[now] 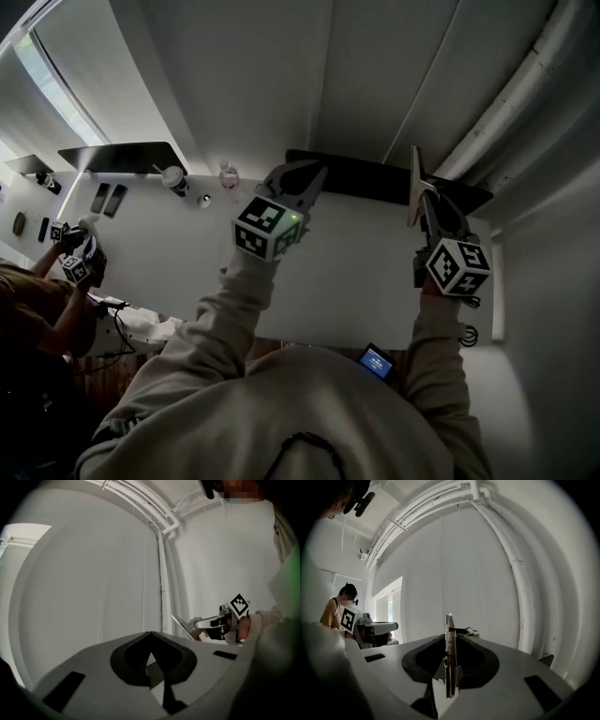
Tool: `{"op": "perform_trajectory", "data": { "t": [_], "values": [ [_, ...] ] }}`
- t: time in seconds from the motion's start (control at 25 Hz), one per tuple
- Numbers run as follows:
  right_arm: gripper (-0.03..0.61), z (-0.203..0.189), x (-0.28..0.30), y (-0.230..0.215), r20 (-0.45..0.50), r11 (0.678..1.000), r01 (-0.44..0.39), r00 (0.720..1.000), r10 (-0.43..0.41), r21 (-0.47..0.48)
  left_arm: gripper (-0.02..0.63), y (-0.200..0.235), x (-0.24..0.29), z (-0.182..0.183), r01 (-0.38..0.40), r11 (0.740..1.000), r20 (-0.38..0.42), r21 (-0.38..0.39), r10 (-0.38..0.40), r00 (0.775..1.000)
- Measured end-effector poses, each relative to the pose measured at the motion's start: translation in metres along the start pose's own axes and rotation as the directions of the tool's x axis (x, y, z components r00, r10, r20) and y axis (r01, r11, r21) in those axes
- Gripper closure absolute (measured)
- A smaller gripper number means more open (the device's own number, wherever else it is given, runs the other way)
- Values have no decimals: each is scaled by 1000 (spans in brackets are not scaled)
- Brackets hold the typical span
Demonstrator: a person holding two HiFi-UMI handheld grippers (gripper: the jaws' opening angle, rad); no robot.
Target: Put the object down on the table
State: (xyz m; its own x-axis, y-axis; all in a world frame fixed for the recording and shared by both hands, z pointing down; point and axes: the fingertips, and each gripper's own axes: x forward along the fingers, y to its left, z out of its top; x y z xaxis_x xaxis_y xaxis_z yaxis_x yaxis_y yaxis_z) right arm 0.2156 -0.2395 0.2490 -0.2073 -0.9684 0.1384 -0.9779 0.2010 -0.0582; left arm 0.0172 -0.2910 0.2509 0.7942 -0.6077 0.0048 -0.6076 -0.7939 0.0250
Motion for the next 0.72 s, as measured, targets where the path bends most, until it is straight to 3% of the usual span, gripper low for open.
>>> {"op": "perform_trajectory", "data": {
  "t": [0.24, 0.72],
  "values": [
    [485, -6, 10, -7, -4, 1000, 0, 1000, 0, 12, 611, 12, 3, -6, -55, 998, -4, -15, 55, 998],
    [485, -39, 32, -20, -63, 999, -27, 998, 30, 47, 611, 9, 25, -41, -53, 997, -61, -61, 49, 997]
  ]
}}
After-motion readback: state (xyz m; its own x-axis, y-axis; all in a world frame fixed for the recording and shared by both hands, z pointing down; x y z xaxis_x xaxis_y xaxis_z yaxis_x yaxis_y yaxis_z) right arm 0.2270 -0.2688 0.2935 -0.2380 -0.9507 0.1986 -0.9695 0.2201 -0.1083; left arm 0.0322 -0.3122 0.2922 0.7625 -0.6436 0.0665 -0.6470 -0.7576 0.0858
